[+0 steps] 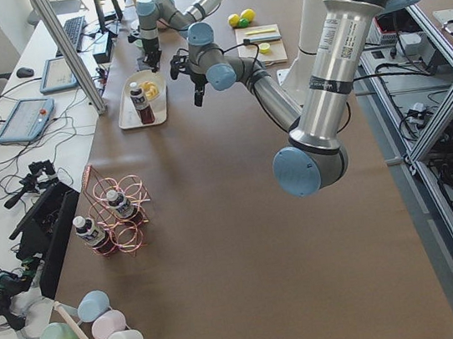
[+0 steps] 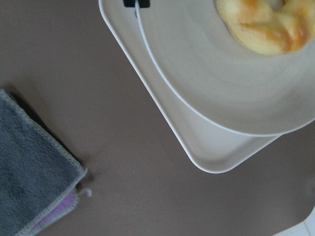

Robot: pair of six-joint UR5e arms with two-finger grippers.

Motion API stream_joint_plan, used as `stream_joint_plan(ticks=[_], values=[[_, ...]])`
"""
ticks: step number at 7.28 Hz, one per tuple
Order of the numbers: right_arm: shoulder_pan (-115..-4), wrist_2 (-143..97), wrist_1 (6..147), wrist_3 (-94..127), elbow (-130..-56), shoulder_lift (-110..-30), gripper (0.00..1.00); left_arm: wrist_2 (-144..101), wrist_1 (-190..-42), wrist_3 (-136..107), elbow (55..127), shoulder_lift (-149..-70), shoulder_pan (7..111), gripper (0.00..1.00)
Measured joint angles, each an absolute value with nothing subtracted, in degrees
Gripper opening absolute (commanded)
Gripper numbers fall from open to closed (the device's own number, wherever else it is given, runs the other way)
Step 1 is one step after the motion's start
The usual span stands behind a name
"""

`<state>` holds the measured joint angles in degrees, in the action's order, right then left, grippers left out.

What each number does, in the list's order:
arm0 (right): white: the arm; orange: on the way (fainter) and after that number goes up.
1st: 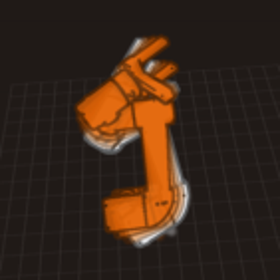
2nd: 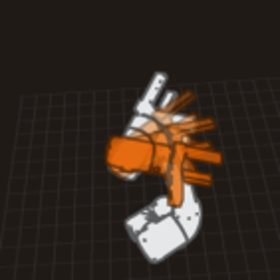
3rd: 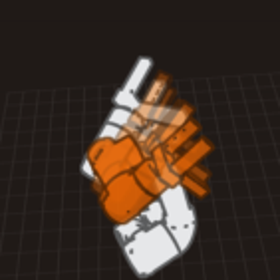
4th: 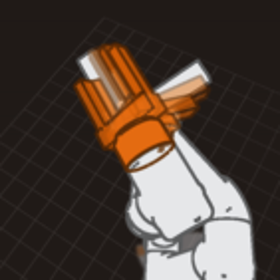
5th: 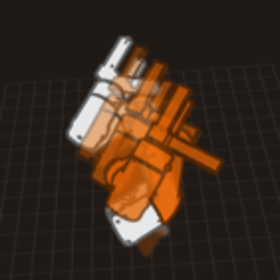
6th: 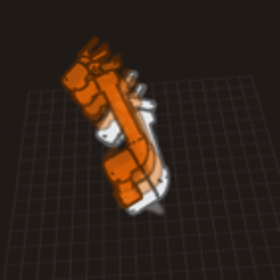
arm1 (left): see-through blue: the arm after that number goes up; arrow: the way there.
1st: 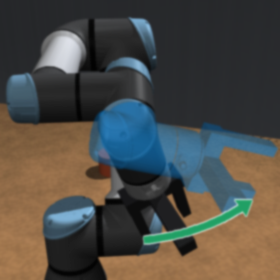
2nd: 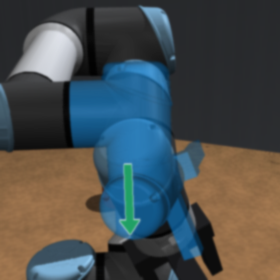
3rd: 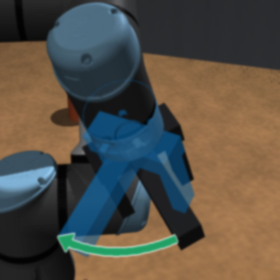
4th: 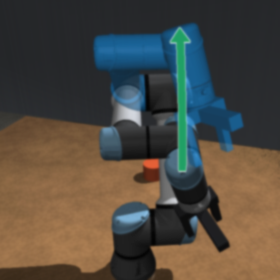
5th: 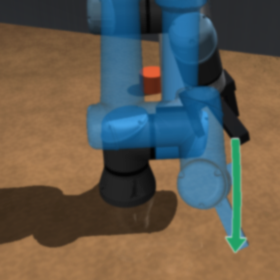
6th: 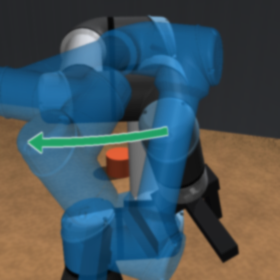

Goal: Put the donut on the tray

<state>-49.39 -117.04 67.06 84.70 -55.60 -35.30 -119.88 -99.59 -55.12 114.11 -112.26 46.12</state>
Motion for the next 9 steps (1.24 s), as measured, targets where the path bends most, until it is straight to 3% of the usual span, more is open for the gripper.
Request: stream_joint_plan(ticks=[1,2,4,6,9], values=[[-49.35,-116.19,63.61,86.35,-49.08,-31.82,0.00,-119.88,-99.63,-55.11,113.94,-112.38,46.15,0.98],[-49.21,-115.37,60.33,87.56,-44.23,-29.48,0.99,-119.85,-99.62,-55.10,113.73,-112.58,46.21,0.98],[-48.43,-113.35,56.27,87.71,-40.19,-27.62,1.00,-119.88,-99.58,-55.04,113.53,-112.79,46.65,0.98],[-48.68,-112.53,56.24,85.48,-44.92,-29.67,1.00,-119.92,-99.63,-54.56,113.28,-112.84,46.87,0.98],[-52.17,-117.87,65.81,72.32,-72.04,-49.52,1.00,-122.55,-99.60,-49.59,112.90,-110.65,49.91,0.98]])
